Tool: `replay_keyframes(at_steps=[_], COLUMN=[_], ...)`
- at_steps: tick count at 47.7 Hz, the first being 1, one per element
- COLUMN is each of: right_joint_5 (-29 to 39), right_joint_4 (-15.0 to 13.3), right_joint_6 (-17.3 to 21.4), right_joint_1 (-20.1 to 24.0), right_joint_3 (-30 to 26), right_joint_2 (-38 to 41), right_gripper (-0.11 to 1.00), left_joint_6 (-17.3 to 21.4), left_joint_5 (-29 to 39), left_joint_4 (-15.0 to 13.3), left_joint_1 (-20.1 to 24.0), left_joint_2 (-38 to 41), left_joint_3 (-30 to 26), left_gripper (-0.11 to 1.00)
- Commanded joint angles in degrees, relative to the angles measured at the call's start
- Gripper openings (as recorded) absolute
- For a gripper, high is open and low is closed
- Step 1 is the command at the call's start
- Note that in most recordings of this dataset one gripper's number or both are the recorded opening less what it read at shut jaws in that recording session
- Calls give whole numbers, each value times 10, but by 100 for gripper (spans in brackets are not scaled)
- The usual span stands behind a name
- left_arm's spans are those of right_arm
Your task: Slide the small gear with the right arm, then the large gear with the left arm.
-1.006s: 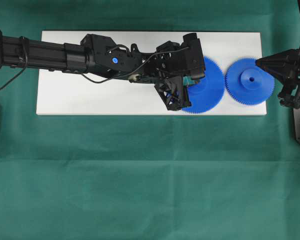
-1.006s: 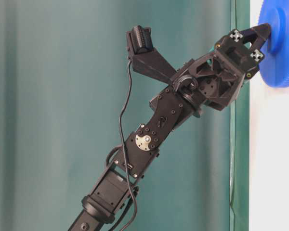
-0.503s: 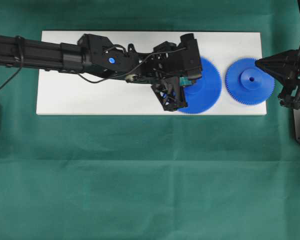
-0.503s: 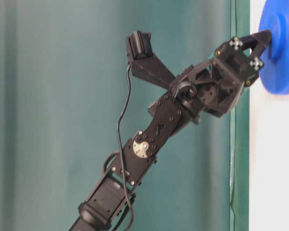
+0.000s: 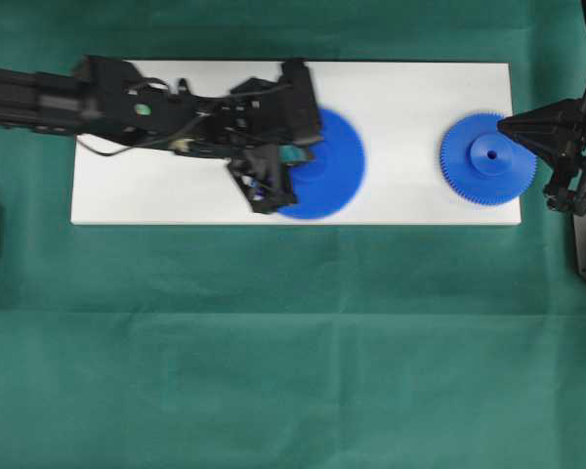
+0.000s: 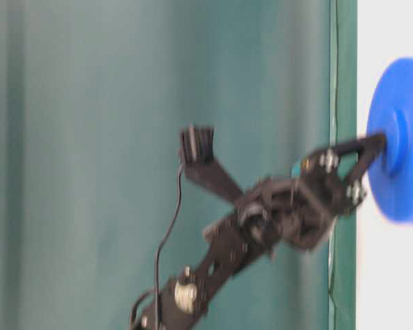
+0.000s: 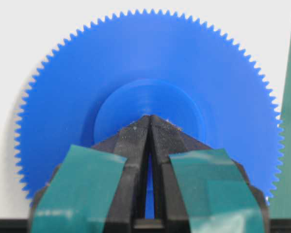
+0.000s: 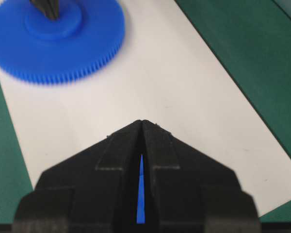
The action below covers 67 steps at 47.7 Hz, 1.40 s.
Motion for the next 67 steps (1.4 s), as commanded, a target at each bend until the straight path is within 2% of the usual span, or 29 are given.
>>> replay_keyframes(at_steps=[1,25,44,58,67], right_joint_5=[-2,-2,-4,-4,-5], right_joint_4=[-1,2,2,2,2], right_joint_6=[0,7,18,18,18], right_joint_1=[3,17,25,27,26], right_joint_3=[-7,-9,-12,-13,-15], right_joint_2=[1,0,-1,1,1], right_gripper=[50,50,50,50,50], left_joint_6=[-11,-80,-137,-140,-140], left_joint_5=[-1,-76,-98,-99,-99], left_joint_4=[-1,-2,-3,-2,-2], left_joint_1=[12,56,101,110,110], left_joint_2=[-28,-170,-280,-391,-409], left_joint_3=[44,246,402,455,445], left_gripper=[0,0,0,0,0])
